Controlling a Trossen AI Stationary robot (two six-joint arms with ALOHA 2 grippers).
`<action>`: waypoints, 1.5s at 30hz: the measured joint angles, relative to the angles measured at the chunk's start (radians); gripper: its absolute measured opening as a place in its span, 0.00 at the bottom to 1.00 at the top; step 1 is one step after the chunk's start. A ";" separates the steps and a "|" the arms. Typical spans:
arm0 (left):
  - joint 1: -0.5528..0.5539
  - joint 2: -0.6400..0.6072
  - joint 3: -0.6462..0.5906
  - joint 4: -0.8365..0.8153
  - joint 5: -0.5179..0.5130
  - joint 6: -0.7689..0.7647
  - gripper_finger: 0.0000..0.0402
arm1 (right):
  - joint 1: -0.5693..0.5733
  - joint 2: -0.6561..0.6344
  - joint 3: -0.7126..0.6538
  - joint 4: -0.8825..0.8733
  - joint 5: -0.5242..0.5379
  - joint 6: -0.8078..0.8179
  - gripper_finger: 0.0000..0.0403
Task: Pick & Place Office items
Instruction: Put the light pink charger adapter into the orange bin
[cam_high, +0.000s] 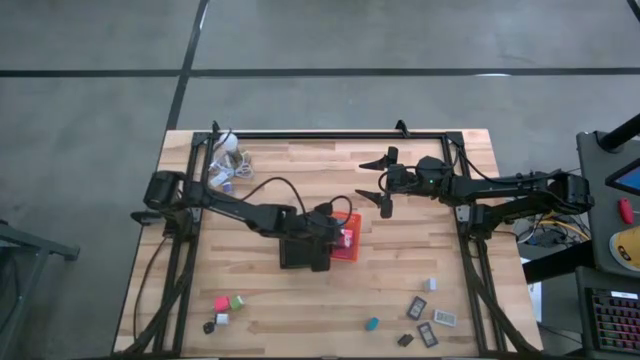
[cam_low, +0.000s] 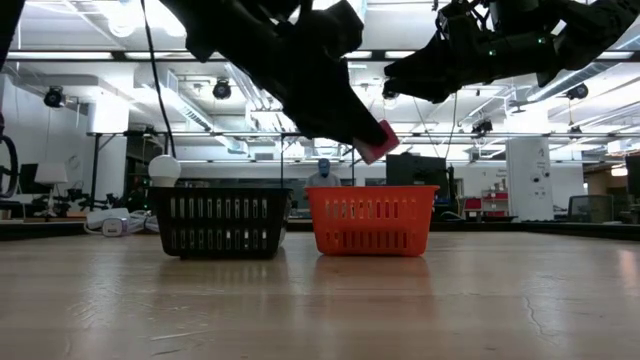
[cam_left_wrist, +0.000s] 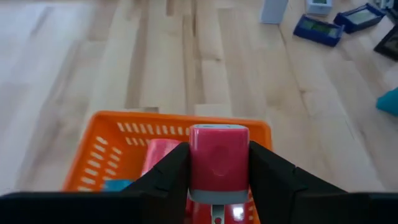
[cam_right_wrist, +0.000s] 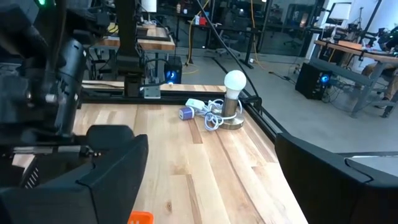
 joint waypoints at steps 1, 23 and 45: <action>0.000 0.004 0.001 -0.001 0.003 -0.010 0.34 | 0.000 0.000 0.000 0.000 0.000 0.000 0.85; 0.000 0.108 0.007 -0.035 0.022 -0.170 0.34 | 0.000 0.001 0.000 0.000 0.000 0.000 0.85; 0.001 0.108 0.005 -0.041 0.026 -0.170 0.48 | 0.001 0.001 0.000 0.000 0.000 0.000 0.85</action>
